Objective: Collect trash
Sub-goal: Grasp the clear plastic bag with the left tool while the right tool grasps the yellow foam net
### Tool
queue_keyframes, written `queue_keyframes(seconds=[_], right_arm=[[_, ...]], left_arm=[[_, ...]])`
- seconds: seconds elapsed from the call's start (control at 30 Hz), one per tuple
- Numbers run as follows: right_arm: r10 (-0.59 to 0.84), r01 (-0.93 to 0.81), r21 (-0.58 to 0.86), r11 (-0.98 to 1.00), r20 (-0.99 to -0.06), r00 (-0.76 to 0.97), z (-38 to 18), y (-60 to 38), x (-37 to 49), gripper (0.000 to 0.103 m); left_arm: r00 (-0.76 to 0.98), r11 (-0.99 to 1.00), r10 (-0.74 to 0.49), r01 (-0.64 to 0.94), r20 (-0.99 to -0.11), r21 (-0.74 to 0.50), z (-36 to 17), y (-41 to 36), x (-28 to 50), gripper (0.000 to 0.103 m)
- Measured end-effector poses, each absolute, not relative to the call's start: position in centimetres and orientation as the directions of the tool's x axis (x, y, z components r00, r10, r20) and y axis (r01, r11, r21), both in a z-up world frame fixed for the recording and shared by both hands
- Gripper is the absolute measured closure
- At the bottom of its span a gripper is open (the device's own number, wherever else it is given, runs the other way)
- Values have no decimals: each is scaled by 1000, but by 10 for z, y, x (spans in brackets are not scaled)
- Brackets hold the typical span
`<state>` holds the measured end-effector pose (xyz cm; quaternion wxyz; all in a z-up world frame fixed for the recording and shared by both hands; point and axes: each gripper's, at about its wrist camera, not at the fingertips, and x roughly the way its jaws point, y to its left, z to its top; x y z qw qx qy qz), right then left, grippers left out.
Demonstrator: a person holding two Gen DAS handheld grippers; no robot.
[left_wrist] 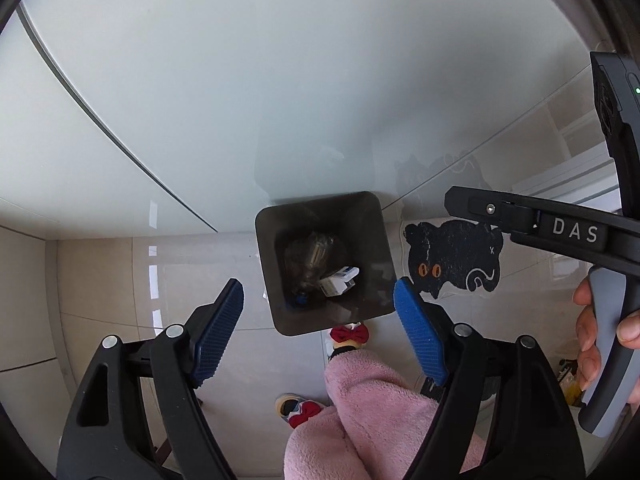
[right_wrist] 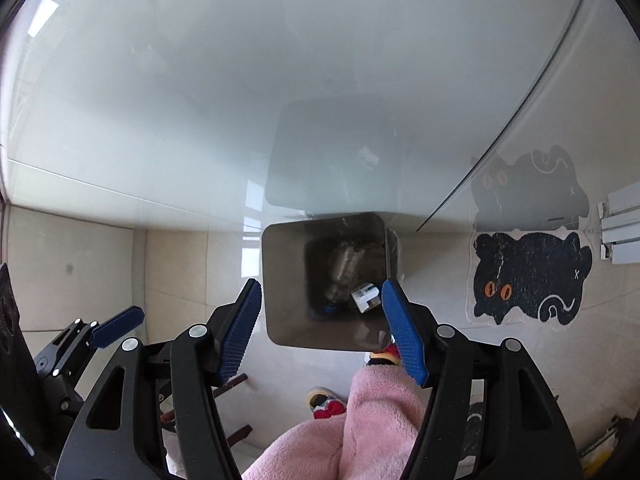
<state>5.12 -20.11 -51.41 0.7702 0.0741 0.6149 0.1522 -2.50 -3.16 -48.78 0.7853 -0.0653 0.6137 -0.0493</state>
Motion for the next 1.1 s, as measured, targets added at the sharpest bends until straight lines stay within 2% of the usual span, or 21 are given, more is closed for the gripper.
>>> queue_keyframes(seconds=[0.33,0.4,0.43,0.6,0.67,0.73,1.1], right_arm=[[361,-176,318,932,-866,346,-394,-246,28,31],[357,-178,312,933,-855,376,-373,-256,24,26],[356,-174,311,934,-846,397,-362,-262,22,20],[351,-177,303,936,-802,483,-310,-284,17,18],[342,-169,299,939,-778,526,-290,-291,16,8],[335,-163,296,941,-755,563,-272,-297,19,6],[270,-115,258,959,-721,638,-233,-322,81,6]], left_arm=[[380,984,-167,9,-910,-177,-383,-33,-35,29],[411,984,-167,17,-896,-176,-361,-37,-37,27],[428,984,-167,20,-888,-175,-350,-38,-38,26],[520,987,-152,41,-840,-154,-290,-43,-41,16],[556,988,-146,44,-818,-146,-269,-43,-39,12],[584,988,-145,42,-799,-148,-250,-43,-33,8],[638,983,-175,74,-750,-167,-219,-60,23,8]])
